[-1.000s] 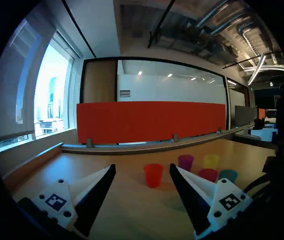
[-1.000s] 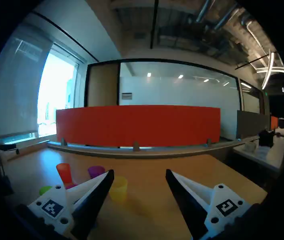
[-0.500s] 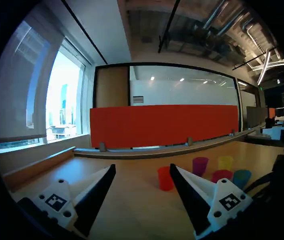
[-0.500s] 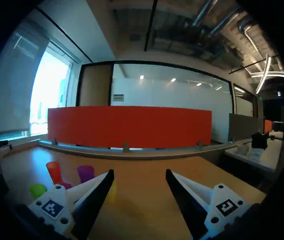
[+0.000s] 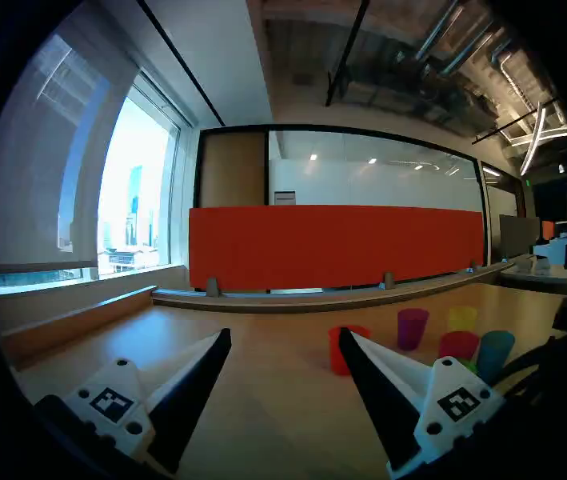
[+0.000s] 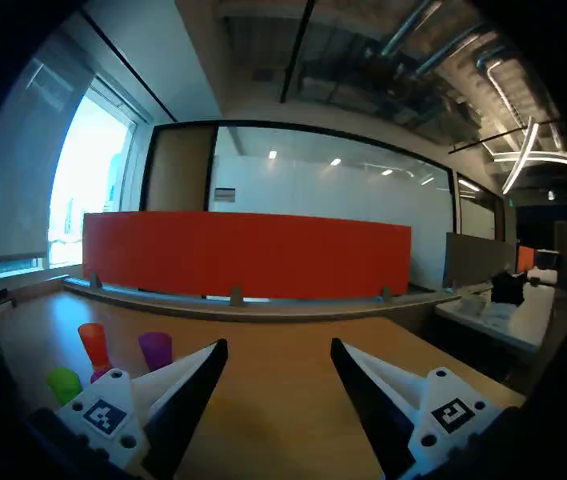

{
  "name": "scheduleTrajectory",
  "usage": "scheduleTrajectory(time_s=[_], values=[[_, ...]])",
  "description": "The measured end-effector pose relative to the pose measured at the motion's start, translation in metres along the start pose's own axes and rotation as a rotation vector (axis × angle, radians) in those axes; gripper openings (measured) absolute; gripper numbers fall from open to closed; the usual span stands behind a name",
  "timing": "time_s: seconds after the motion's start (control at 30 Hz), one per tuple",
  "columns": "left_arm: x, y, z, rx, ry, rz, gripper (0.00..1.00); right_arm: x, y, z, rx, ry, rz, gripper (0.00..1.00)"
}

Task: Pour water

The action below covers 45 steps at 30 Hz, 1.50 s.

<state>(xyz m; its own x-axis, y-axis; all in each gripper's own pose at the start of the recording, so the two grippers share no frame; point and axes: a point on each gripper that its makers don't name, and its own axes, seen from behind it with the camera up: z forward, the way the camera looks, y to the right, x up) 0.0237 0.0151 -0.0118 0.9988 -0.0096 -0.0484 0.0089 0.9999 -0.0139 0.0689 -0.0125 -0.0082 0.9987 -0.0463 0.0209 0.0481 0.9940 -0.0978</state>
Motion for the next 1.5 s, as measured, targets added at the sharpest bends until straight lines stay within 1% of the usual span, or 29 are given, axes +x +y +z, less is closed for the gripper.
scheduleTrajectory(time_s=[0.17, 0.37, 0.67, 0.87, 1.27, 1.5], values=[[-0.013, -0.007, 0.000, 0.011, -0.011, 0.003, 1.00, 0.000, 0.000, -0.001, -0.009, -0.009, -0.001, 1.00], [-0.016, -0.010, 0.000, 0.014, -0.015, 0.010, 1.00, -0.001, -0.002, -0.002, -0.015, -0.014, -0.005, 1.00], [-0.023, -0.014, 0.003, 0.019, -0.017, -0.005, 1.00, 0.003, -0.006, -0.001, -0.014, -0.015, -0.009, 1.00], [-0.028, -0.014, 0.003, 0.021, -0.027, -0.016, 1.00, 0.006, -0.007, 0.000, -0.012, -0.013, -0.018, 1.00], [-0.032, -0.011, 0.004, 0.016, -0.048, -0.010, 1.00, 0.005, -0.004, 0.000, -0.011, -0.015, -0.013, 1.00], [-0.032, -0.009, 0.004, 0.008, -0.048, -0.008, 1.00, 0.010, -0.007, -0.002, -0.002, -0.004, -0.015, 1.00]])
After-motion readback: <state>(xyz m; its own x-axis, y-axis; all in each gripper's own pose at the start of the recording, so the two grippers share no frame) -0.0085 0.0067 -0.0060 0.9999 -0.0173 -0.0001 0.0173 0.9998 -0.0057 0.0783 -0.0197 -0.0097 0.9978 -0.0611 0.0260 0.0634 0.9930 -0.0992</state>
